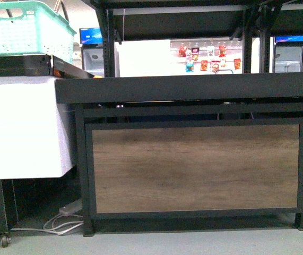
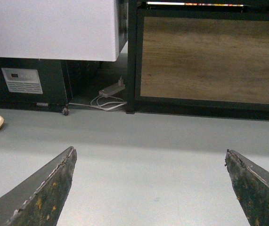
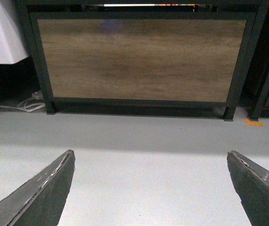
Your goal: Pick lemon from shelf
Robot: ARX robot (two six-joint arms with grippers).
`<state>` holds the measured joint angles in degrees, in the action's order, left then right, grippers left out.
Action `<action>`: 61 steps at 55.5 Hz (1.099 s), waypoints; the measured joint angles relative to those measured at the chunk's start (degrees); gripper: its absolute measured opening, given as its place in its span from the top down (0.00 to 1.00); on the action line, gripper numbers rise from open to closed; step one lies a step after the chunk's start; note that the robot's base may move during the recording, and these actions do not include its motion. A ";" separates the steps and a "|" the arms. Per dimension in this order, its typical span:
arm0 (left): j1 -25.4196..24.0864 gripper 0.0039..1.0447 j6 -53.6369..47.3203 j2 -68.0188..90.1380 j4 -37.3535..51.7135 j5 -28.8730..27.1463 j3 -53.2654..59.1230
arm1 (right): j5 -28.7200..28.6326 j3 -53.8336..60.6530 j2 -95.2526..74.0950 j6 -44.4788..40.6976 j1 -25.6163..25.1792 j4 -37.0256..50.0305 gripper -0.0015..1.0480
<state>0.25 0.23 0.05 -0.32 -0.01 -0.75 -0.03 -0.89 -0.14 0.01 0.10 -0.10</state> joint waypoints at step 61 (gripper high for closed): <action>0.00 0.07 0.02 0.00 0.00 0.00 0.00 | 0.00 0.00 0.00 0.00 0.00 0.00 0.07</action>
<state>0.25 0.25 0.05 -0.32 -0.01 -0.75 -0.03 -0.89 -0.14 0.01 0.10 -0.10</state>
